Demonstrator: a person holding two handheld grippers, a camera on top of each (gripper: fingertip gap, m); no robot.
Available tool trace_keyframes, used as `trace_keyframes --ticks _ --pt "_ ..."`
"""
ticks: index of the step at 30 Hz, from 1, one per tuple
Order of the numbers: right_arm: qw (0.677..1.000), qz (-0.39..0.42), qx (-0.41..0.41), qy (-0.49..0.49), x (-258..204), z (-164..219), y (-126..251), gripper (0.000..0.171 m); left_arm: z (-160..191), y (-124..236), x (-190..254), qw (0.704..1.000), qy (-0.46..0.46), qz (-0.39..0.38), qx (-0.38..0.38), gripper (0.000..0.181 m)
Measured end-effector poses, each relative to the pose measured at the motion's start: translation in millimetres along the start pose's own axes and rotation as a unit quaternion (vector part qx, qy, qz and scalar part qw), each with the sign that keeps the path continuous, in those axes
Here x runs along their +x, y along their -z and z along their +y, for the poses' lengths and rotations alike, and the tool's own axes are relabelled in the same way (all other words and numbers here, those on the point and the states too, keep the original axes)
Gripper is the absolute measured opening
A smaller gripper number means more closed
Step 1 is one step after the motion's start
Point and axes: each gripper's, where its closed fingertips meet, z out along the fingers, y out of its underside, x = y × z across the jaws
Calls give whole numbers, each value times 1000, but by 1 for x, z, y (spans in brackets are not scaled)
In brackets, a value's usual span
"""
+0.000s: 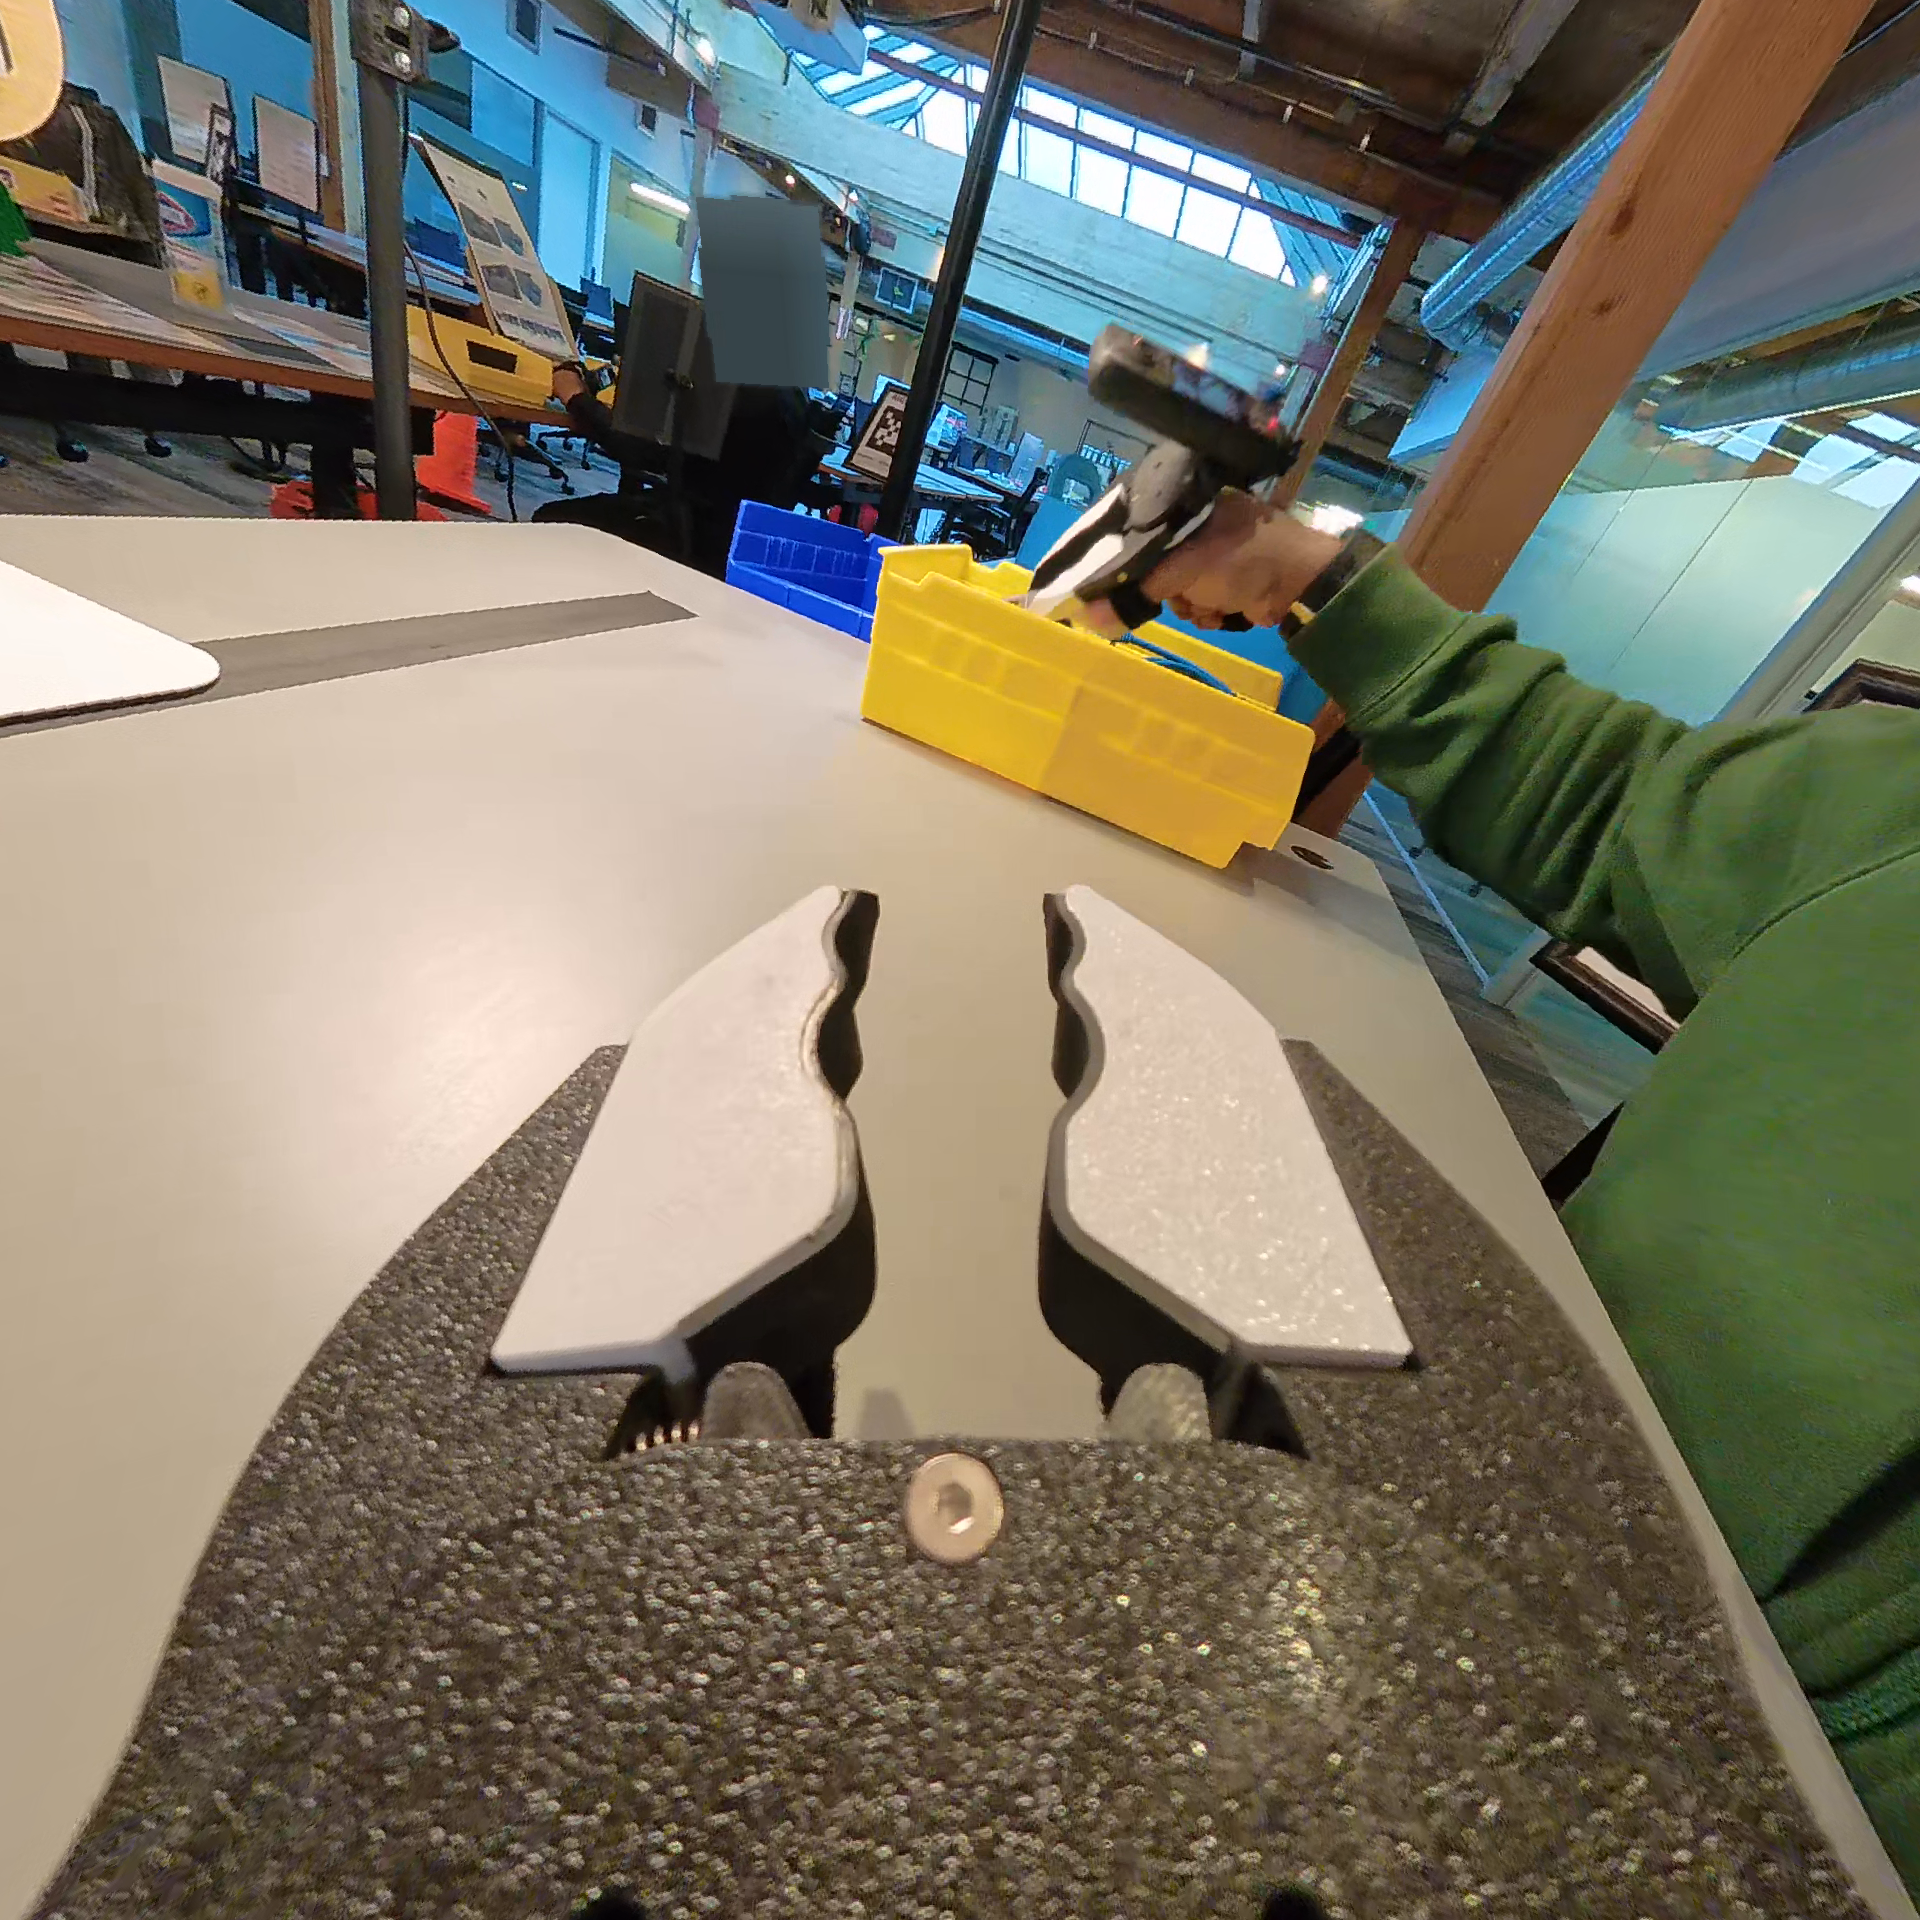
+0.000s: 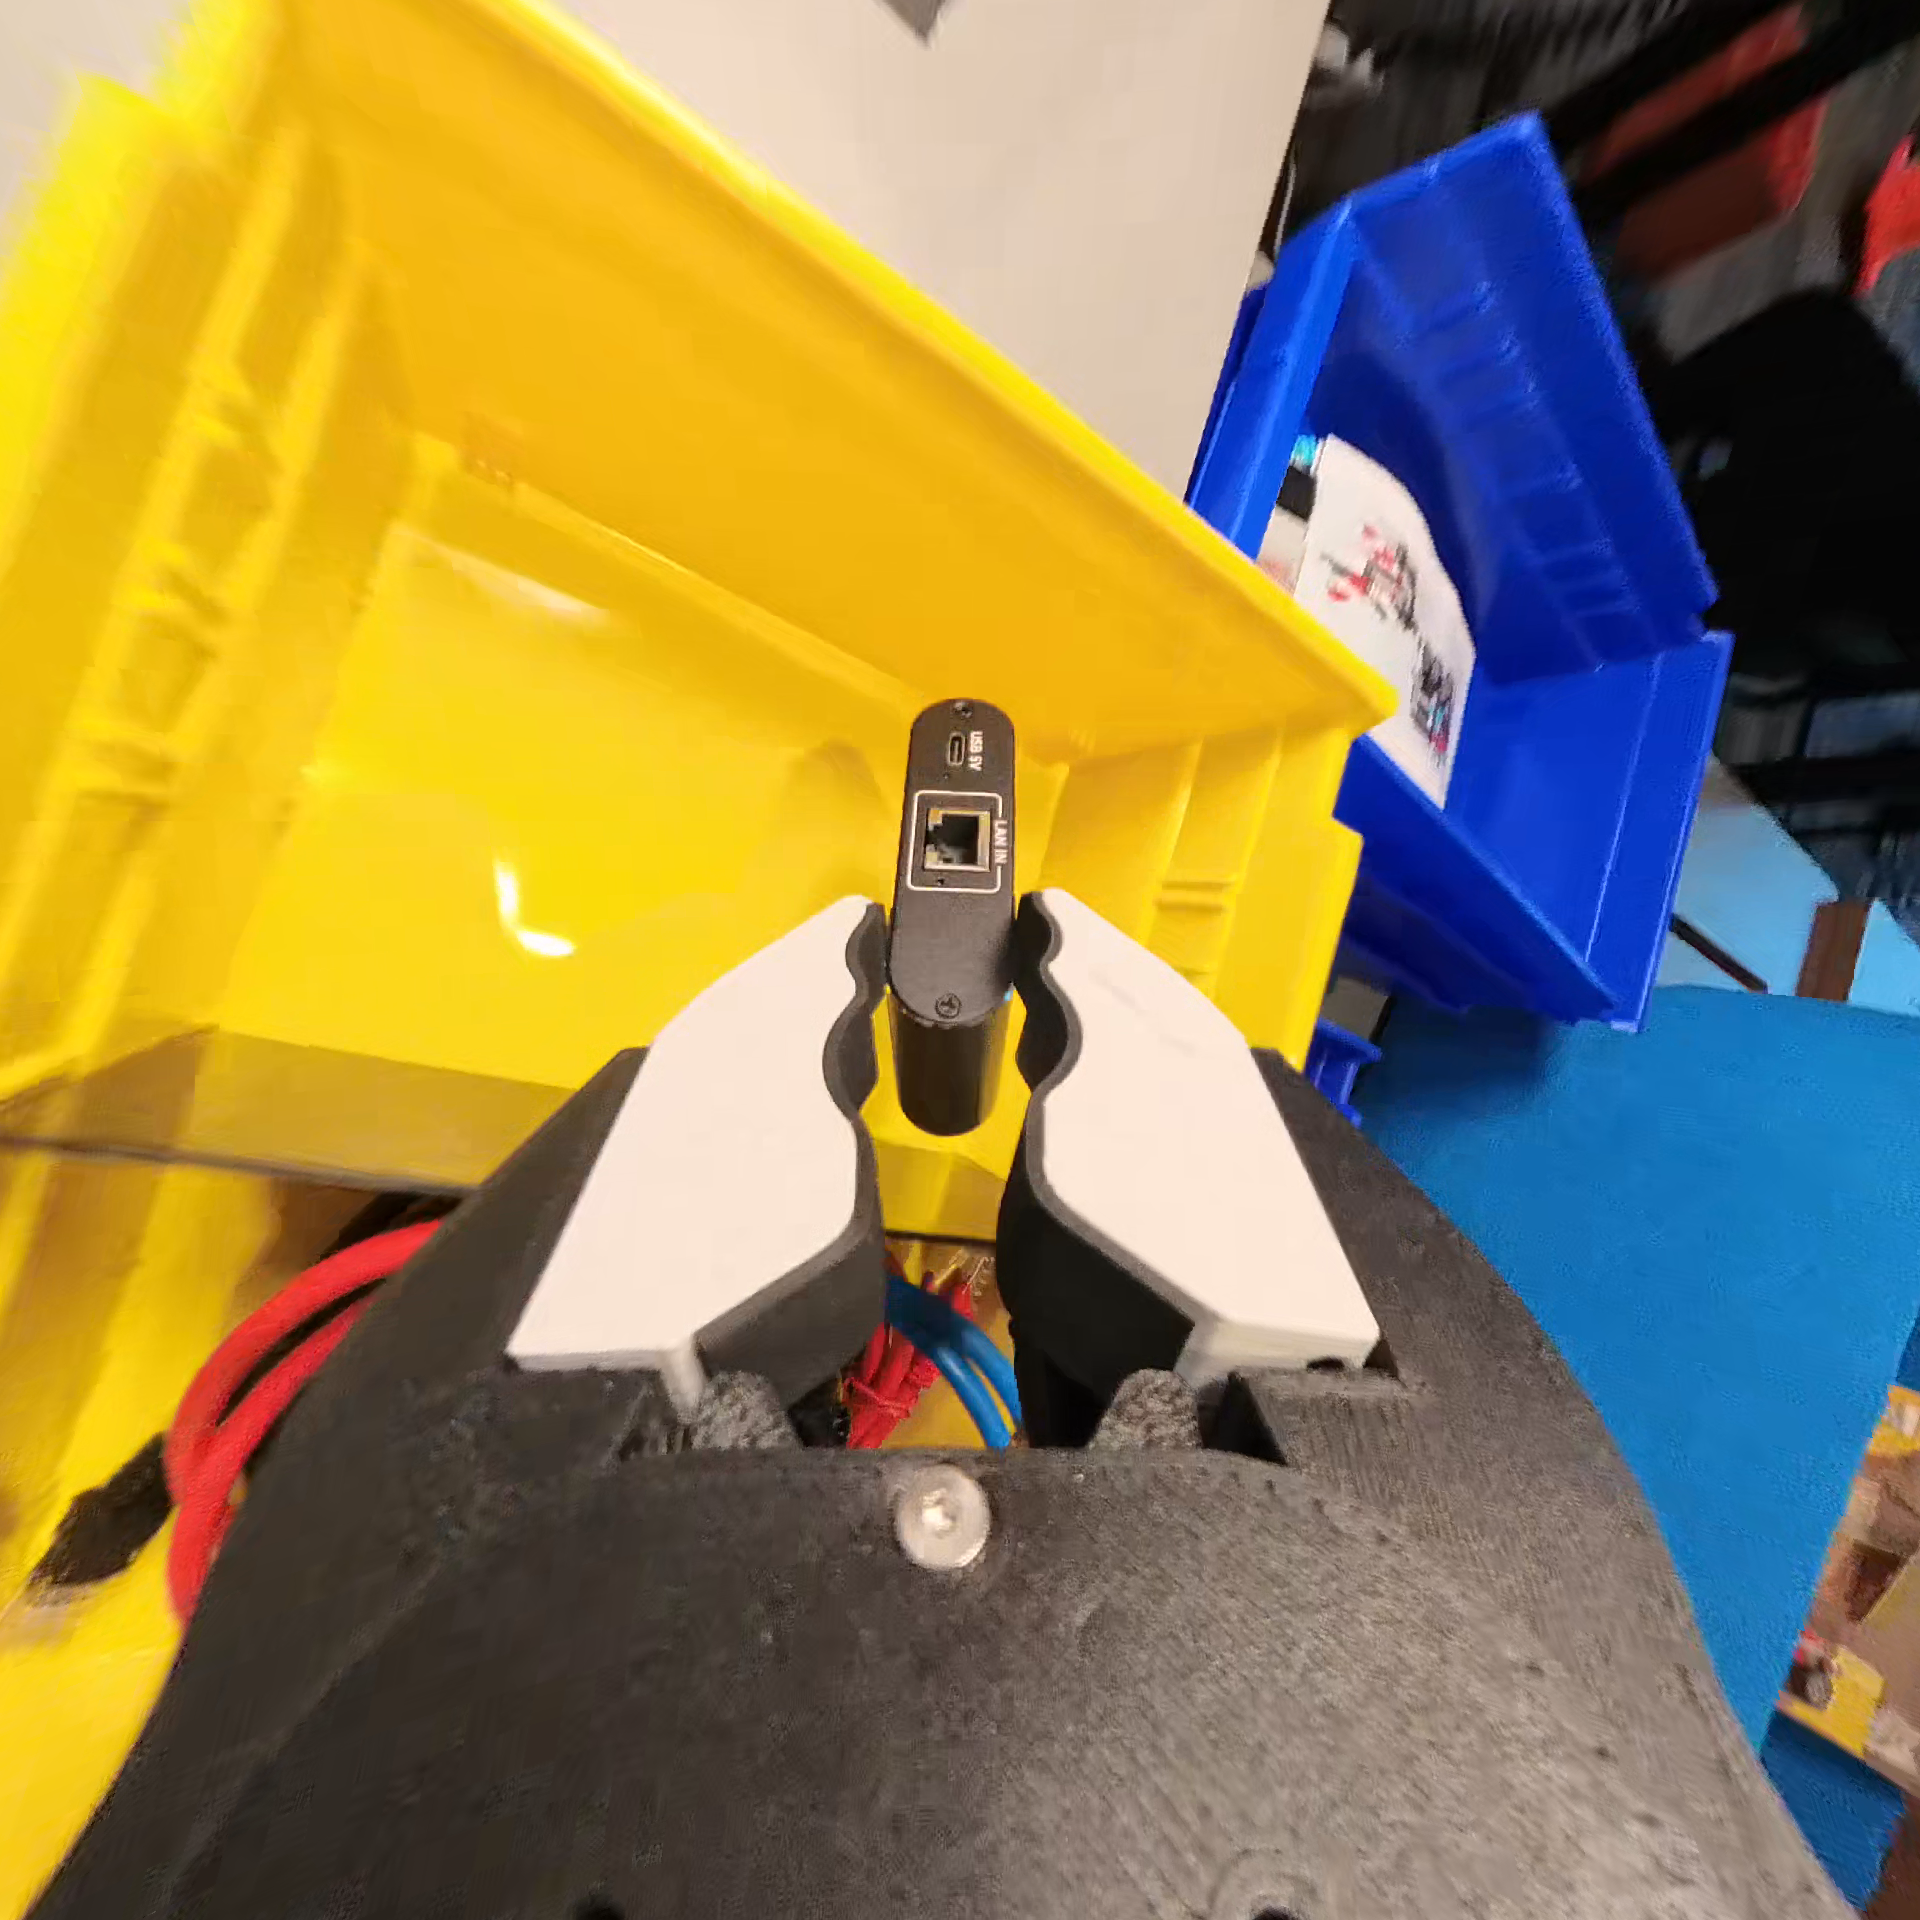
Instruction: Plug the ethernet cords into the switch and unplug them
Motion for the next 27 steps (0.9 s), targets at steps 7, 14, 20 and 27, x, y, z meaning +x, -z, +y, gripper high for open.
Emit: trace_keyframes --ticks 7,14,20,27 --pt "999 -40 -32 -1 -25 -6 -25 26 -1 1 -1 1000 1 -3 3 33" --pt "997 -72 36 -10 -40 -28 -1 35 0 0 1 1000 -2 1 -2 33" --pt "996 -2 85 0 -48 -33 52 38 6 -2 -2 999 -36 -22 -28 33" --pt "988 43 146 -1 -96 -42 103 42 22 10 -43 965 -144 -176 -126 40"
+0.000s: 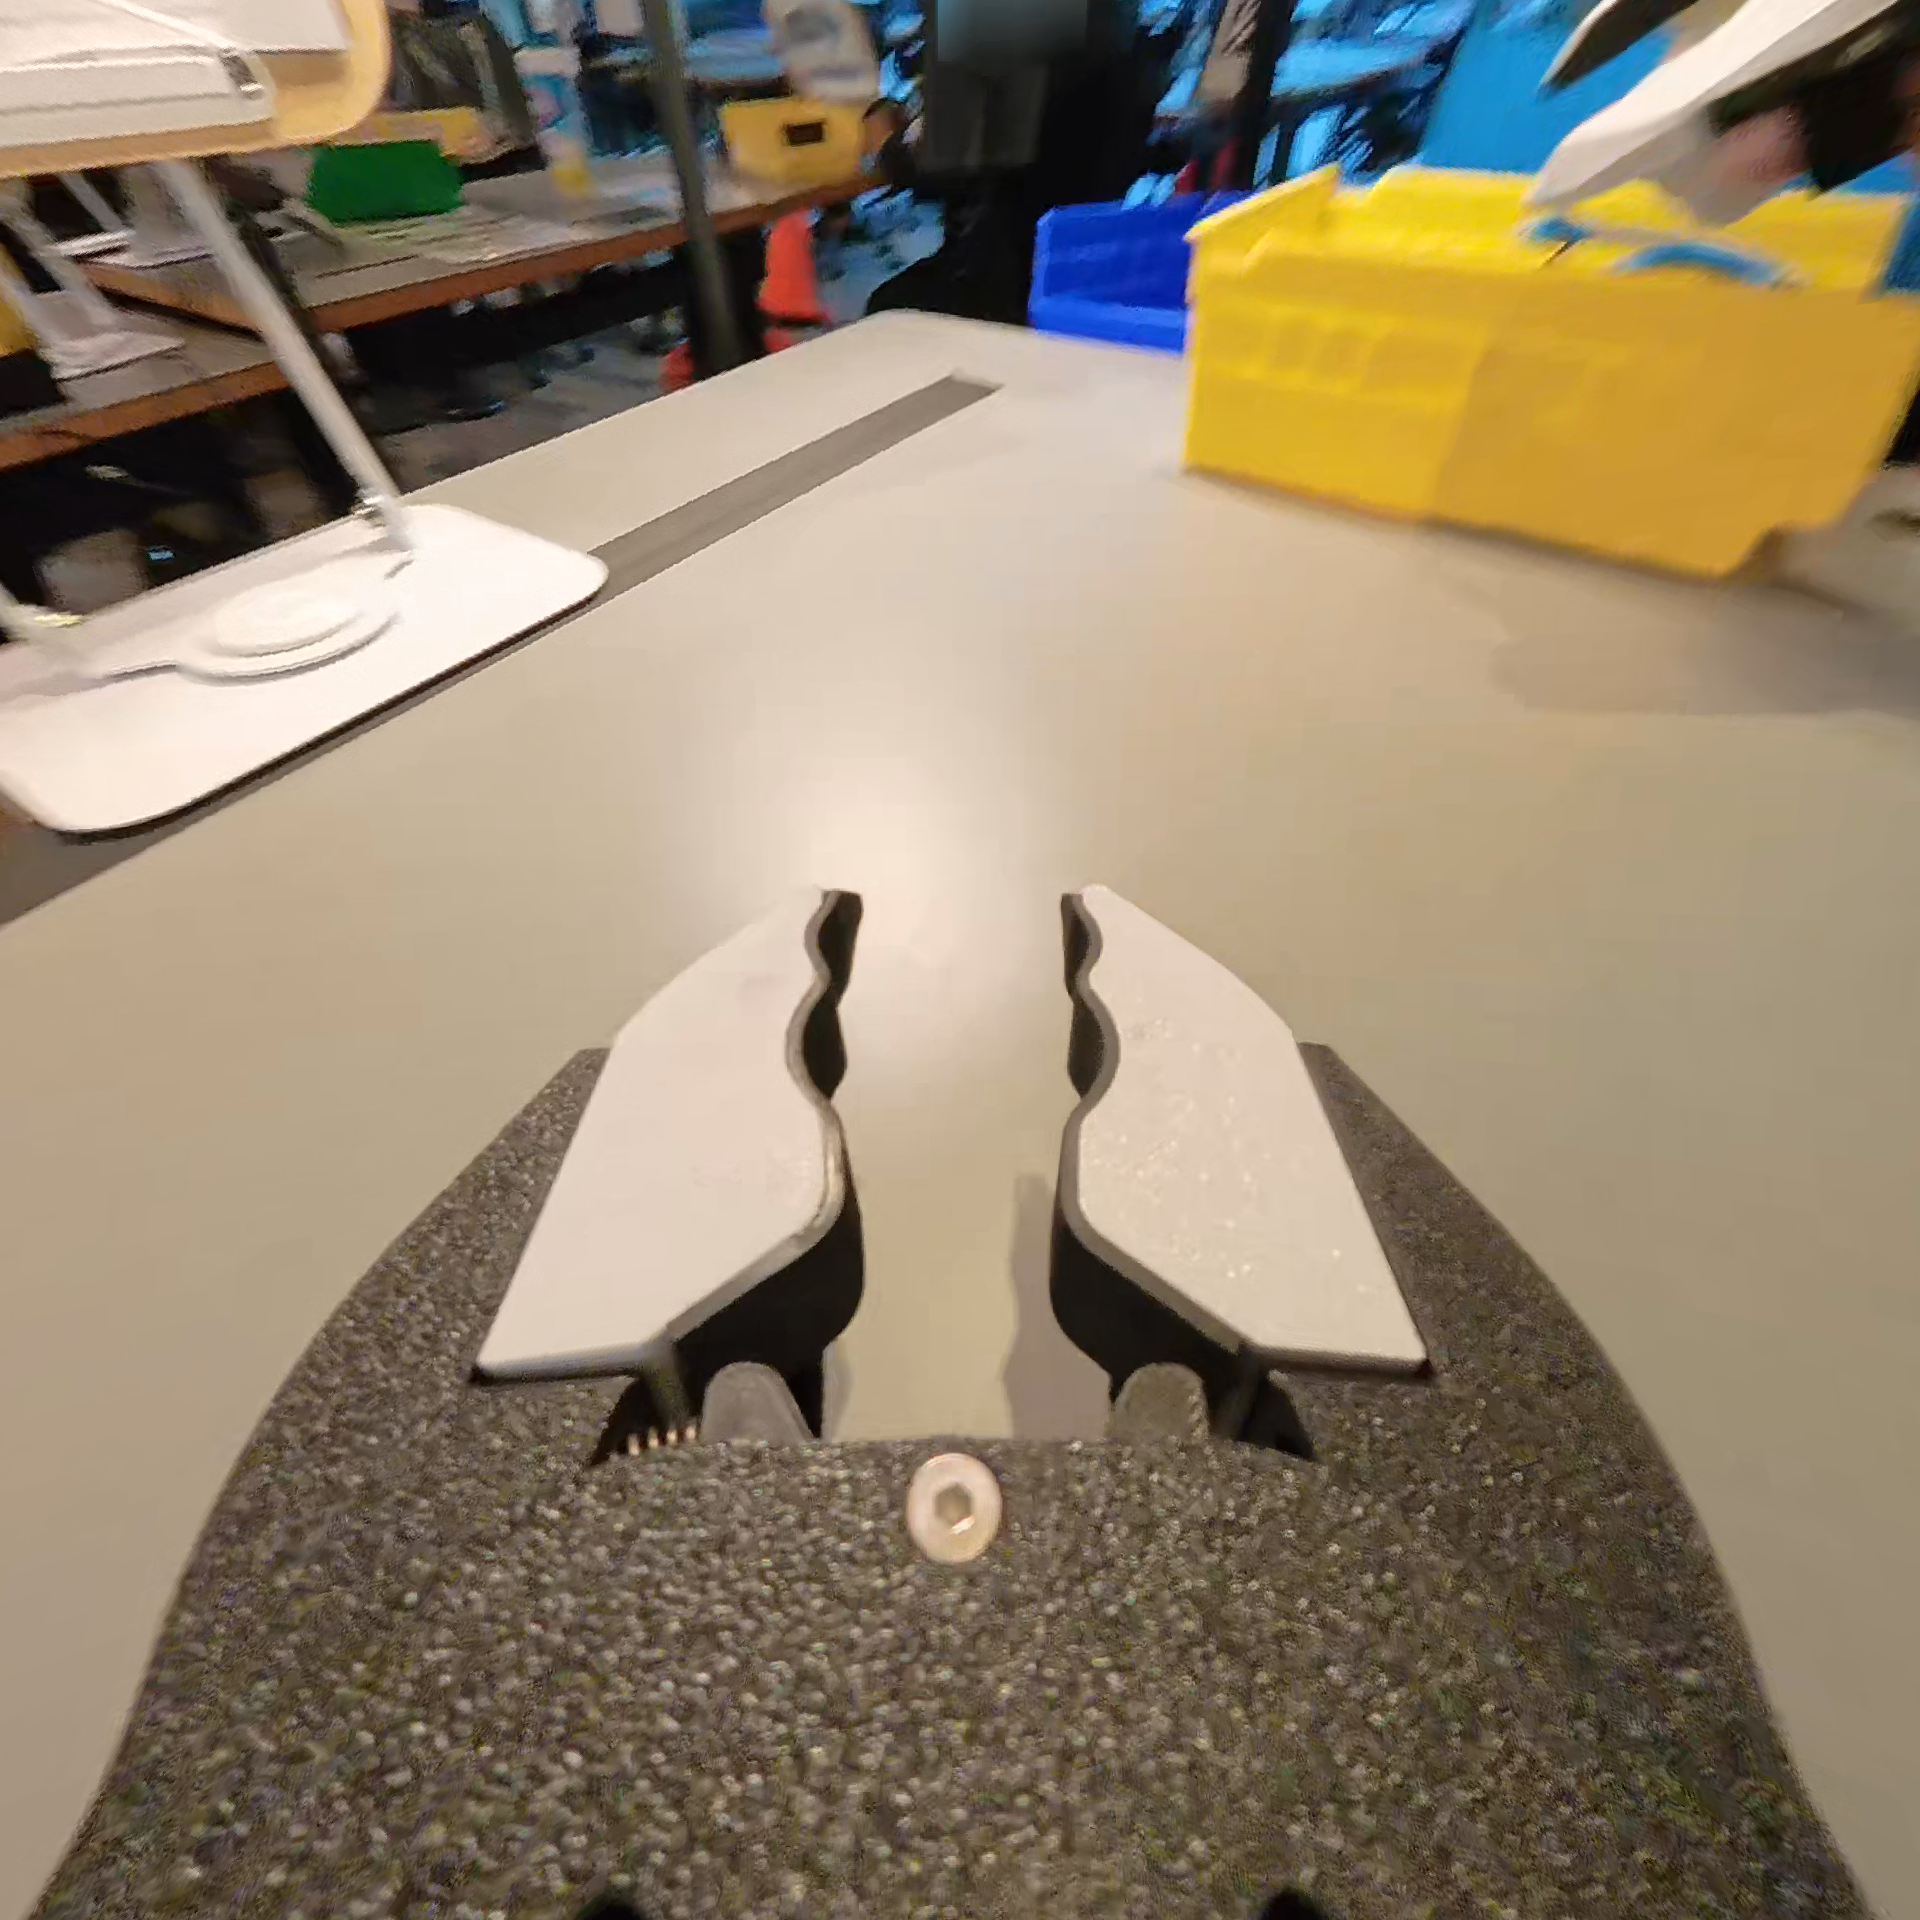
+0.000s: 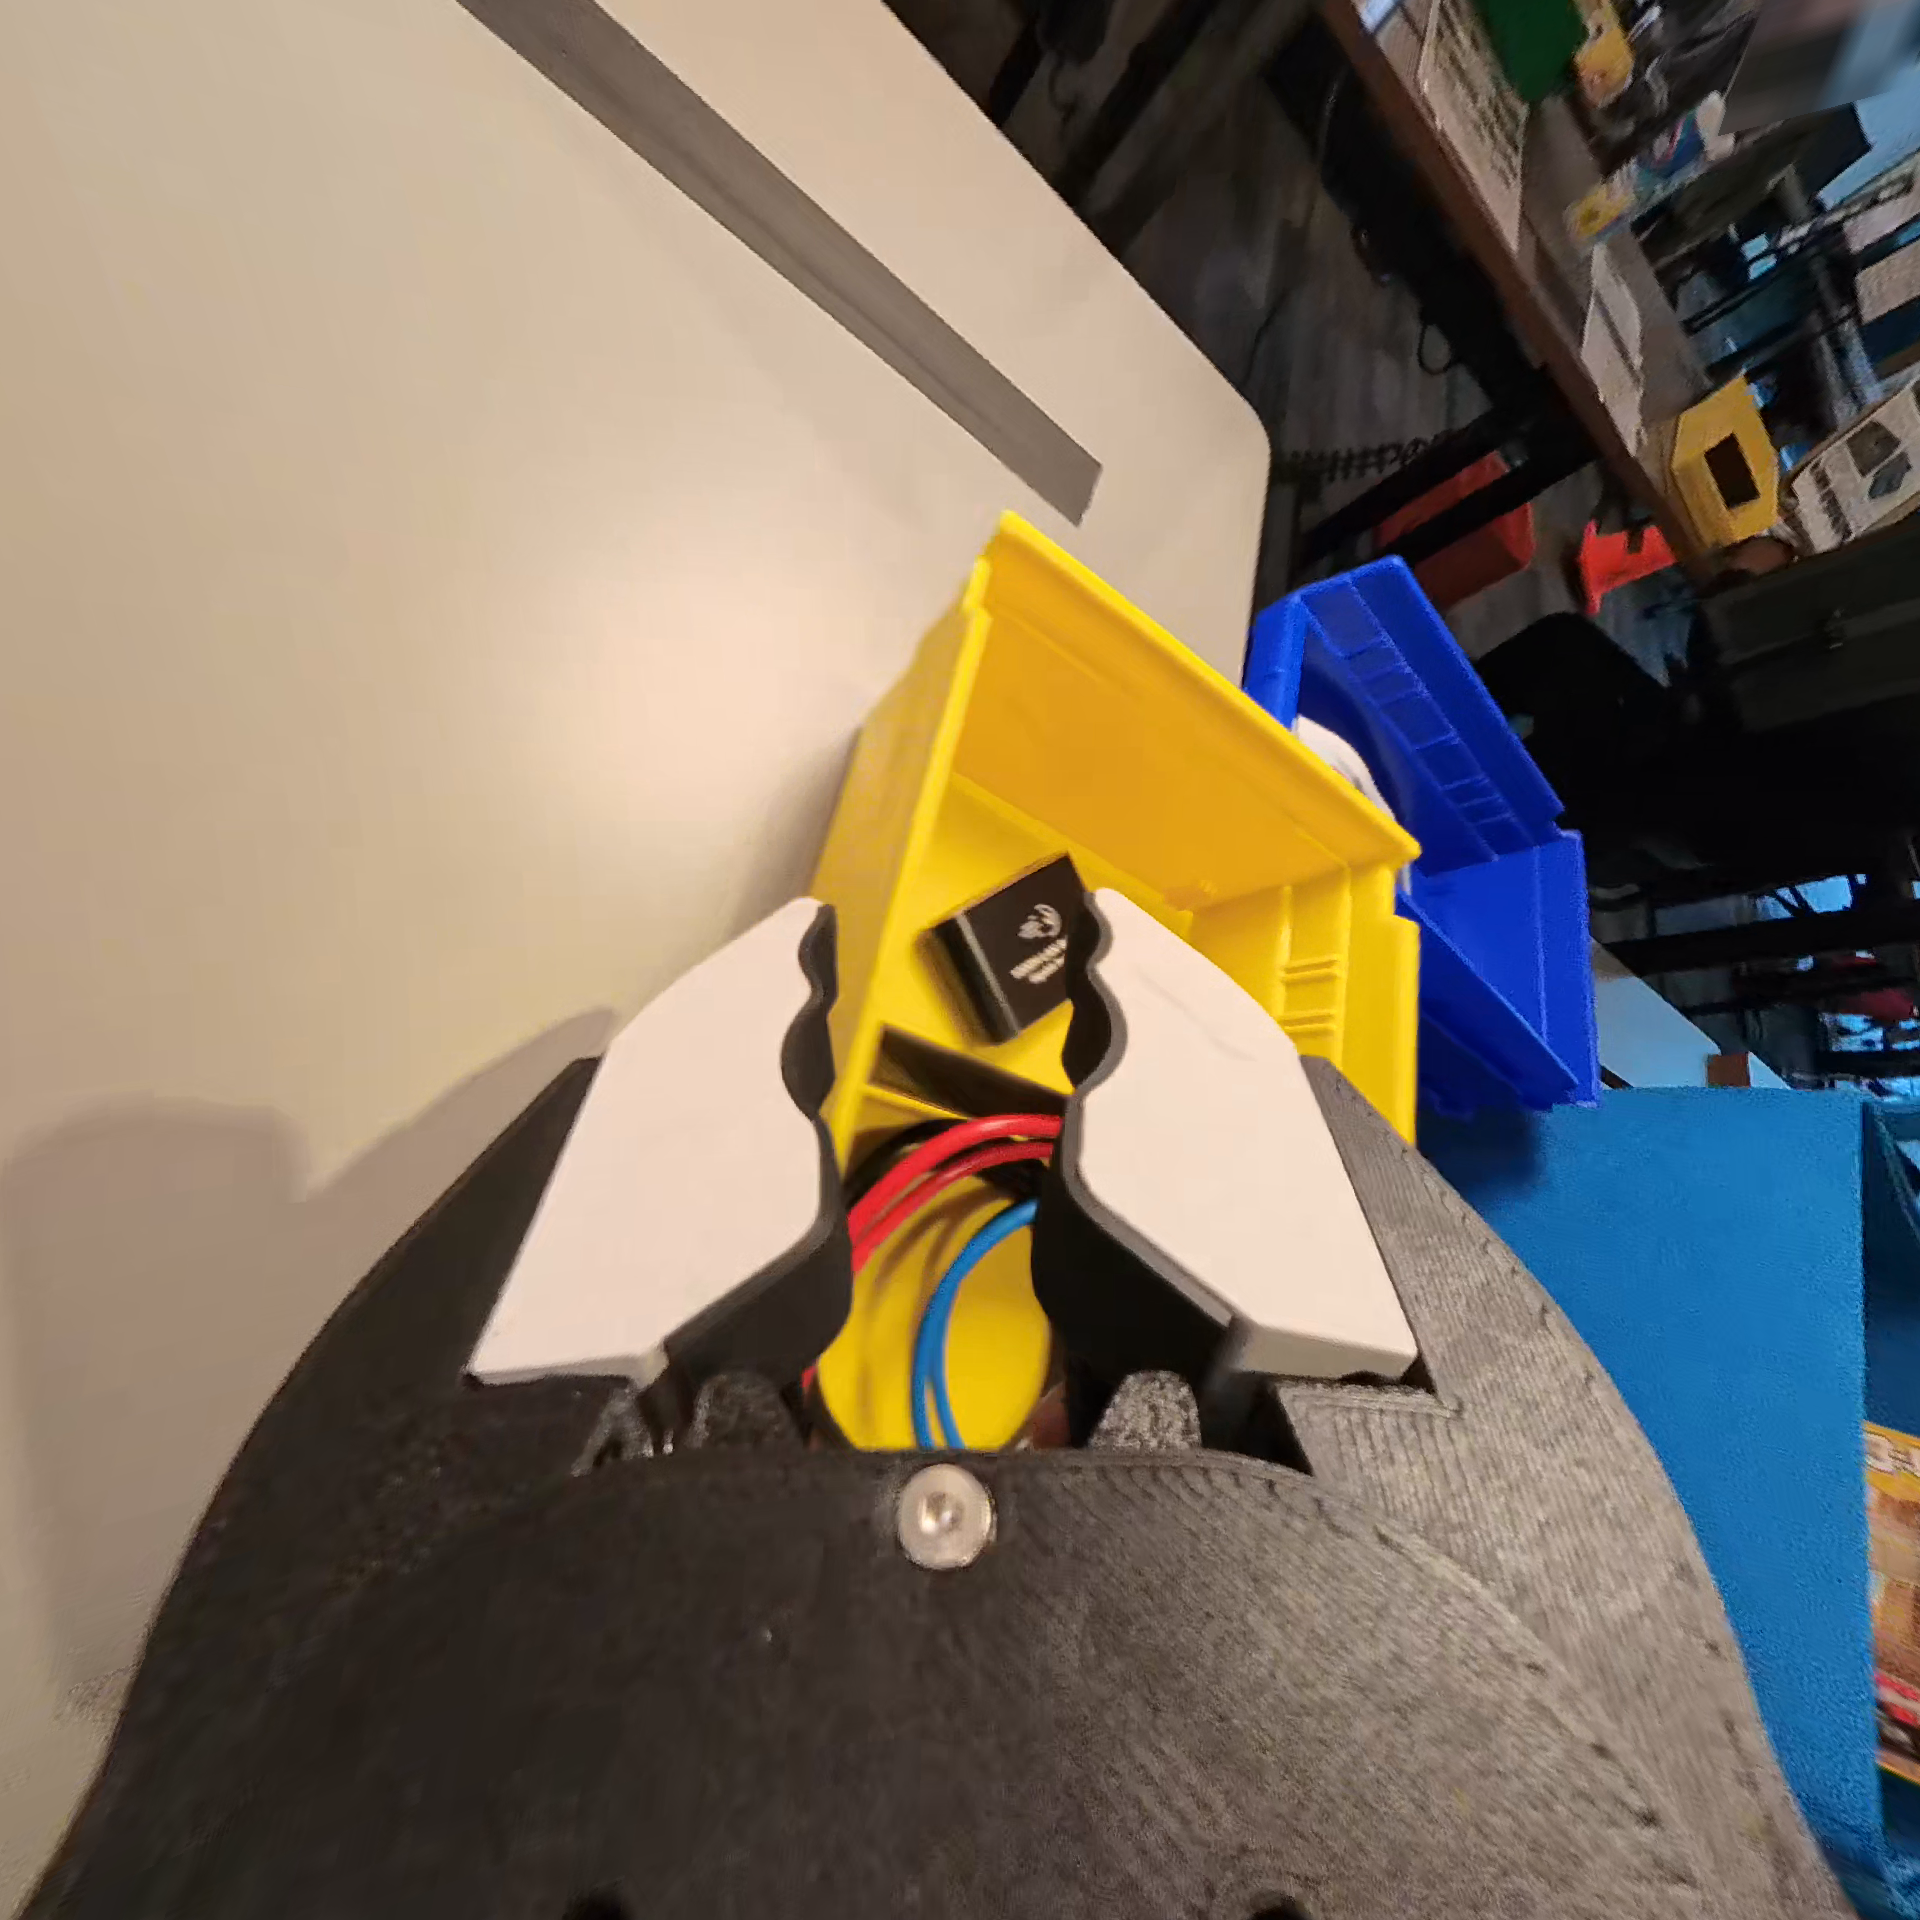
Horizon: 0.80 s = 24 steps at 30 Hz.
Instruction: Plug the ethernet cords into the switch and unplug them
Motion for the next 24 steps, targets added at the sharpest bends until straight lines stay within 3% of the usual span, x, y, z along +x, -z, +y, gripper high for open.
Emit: trace_keyframes --ticks 6,10,15,18,24 --pt "996 -27 70 -37 -56 -9 19 45 21 30 -28 993 10 -107 -43 47" --pt "985 -47 141 -82 -83 -8 35 46 34 83 -35 982 40 -184 -28 49" --pt "971 -40 208 -109 -108 11 52 45 48 161 -34 949 4 -314 -12 50" --pt "965 -2 233 -119 -100 26 60 45 59 203 -39 918 -27 -394 -29 56" --pt "931 73 287 -213 -49 62 87 44 63 288 -45 857 -22 -515 19 68"
